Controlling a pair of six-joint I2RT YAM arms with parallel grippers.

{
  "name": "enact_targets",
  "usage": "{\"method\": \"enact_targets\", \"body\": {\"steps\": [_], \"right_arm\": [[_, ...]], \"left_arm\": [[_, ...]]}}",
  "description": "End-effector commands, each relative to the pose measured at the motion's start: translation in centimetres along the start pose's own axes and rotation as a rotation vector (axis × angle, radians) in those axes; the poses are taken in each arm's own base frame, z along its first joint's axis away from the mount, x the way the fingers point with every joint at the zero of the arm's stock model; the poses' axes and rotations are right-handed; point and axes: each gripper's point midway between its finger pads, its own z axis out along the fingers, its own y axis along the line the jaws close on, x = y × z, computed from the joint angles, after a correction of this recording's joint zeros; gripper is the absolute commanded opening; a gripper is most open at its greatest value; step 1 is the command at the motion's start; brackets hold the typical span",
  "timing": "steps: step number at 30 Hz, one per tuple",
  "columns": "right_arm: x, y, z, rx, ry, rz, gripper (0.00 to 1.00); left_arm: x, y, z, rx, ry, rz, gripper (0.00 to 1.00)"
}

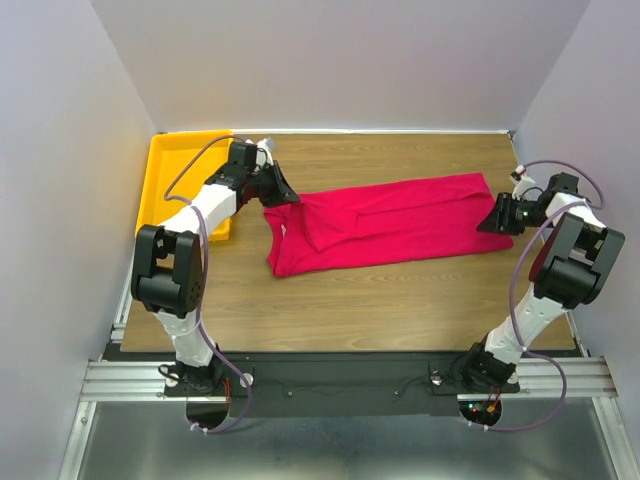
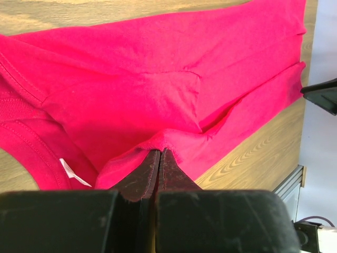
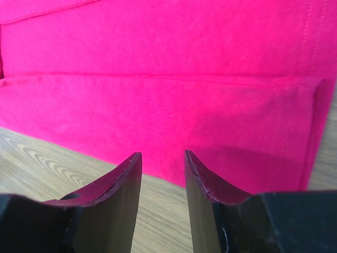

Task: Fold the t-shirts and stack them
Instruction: Fold the tshirt

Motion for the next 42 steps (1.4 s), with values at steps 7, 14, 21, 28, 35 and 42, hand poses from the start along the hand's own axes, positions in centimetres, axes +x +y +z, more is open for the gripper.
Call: {"method": "enact_targets", "body": {"steps": [7,14,21,28,35,42], "right_arm": [[0.0,1.2,-0.2,-0.005,-0.018,-0.075,0.43],[-0.1,1.1,-0.2,0.005,-0.019,-0.077,0.43],[-0.2,1.3,0.0,0.006,-0.014,-0.088,0.43],[0.6,1.1,1.1,0.043,0.027,-0.097,0.43],[0.6,1.0,1.1,0.052,0.025,-0.106,0.43],[0.0,1.1,0.7,0.064,0.014,-0.124,0.43]], "left_arm": [[-2.4,-0.9,0.6,0.033,-0.041,0.045,0.0],[-2.7,-0.6,1.2,0.023,-0.037,0.045,0.0],[-3.5,-1.5,0.9,0.045,-0.05,0.057,0.0],[-4.0,-2.5,1.3,0.061,-0.054,0.07,0.0],[-3.4,-1.5,2.3,0.037,-0.028,0.057,0.0],[-3.2,-1.0,2.3,0.021,-0.026,0.055,0.0]]}}
